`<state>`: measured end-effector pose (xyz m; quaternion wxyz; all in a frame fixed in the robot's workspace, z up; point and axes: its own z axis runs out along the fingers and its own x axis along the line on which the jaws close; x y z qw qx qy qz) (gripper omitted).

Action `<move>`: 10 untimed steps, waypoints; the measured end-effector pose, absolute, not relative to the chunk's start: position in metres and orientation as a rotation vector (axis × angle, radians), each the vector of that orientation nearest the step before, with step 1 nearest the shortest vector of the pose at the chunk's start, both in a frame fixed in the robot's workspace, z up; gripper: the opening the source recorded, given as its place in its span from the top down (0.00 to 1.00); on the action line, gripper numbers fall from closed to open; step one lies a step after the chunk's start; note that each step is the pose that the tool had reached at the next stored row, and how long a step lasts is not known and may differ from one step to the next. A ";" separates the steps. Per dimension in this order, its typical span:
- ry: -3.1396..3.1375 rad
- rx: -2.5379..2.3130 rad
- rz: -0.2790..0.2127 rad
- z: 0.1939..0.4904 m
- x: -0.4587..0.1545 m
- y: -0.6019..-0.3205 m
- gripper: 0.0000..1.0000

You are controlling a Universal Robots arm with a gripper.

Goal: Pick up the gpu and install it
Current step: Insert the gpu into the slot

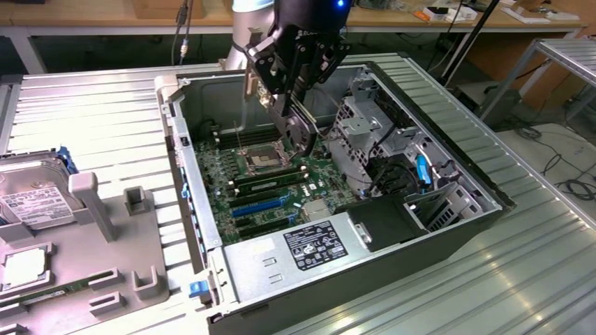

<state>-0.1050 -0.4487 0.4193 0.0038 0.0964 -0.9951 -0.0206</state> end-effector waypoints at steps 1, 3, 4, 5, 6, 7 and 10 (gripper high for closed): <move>-3.117 0.315 -0.065 0.419 -0.105 -0.449 0.73; -3.115 0.330 -0.064 0.419 -0.105 -0.449 0.73; -3.115 0.336 -0.064 0.419 -0.104 -0.449 0.73; -3.114 0.341 -0.064 0.419 -0.104 -0.449 0.73; -3.113 0.347 -0.065 0.419 -0.104 -0.449 0.73; -3.113 0.353 -0.064 0.419 -0.104 -0.449 0.73; -3.111 0.369 -0.064 0.419 -0.104 -0.449 0.73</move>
